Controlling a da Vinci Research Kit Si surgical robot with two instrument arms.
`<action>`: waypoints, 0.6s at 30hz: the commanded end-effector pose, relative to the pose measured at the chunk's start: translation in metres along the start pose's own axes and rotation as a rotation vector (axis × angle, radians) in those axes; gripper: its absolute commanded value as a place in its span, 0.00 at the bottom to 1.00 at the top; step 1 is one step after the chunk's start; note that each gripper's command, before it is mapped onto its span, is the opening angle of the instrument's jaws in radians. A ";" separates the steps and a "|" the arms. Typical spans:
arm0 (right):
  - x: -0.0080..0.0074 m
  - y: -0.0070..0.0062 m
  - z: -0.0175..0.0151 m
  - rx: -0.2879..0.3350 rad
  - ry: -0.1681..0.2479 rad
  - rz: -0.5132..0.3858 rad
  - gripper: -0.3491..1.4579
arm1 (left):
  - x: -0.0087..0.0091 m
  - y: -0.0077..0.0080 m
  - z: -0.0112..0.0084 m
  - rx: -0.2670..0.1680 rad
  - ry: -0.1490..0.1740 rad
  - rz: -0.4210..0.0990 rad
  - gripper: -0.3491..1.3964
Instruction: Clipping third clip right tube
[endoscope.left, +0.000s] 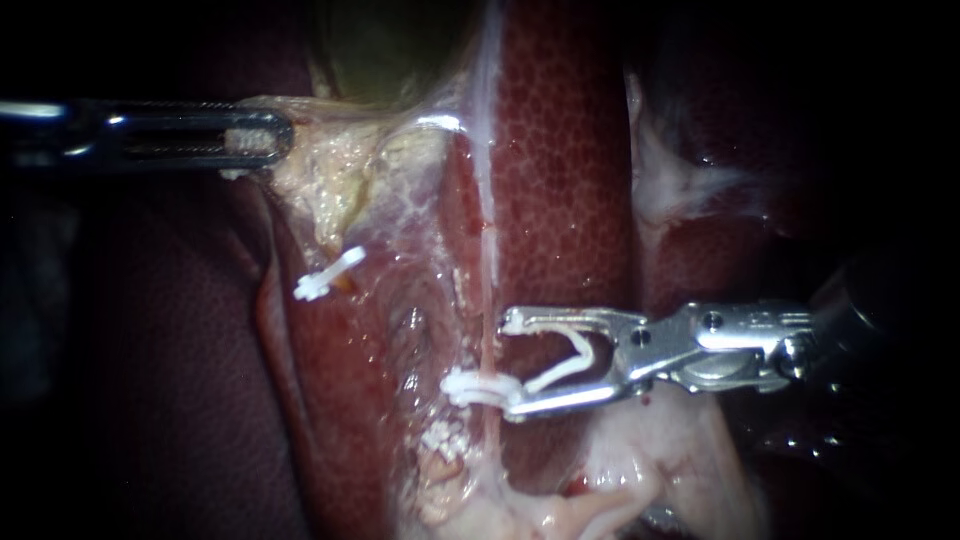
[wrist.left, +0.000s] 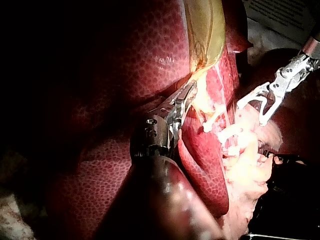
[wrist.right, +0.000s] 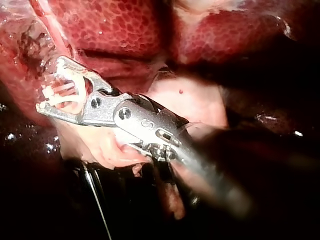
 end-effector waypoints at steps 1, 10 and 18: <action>-0.0001 0.0002 0.0001 -0.001 -0.004 0.001 0.52 | 0.0000 0.0000 0.0000 0.000 0.000 0.000 0.10; -0.0012 0.0020 0.0018 -0.022 -0.020 0.028 0.52 | 0.0000 0.0000 0.0000 -0.001 0.000 0.000 0.10; -0.0019 0.0029 0.0037 -0.036 -0.036 0.042 0.52 | 0.0001 -0.0002 0.0000 -0.002 -0.001 0.000 0.10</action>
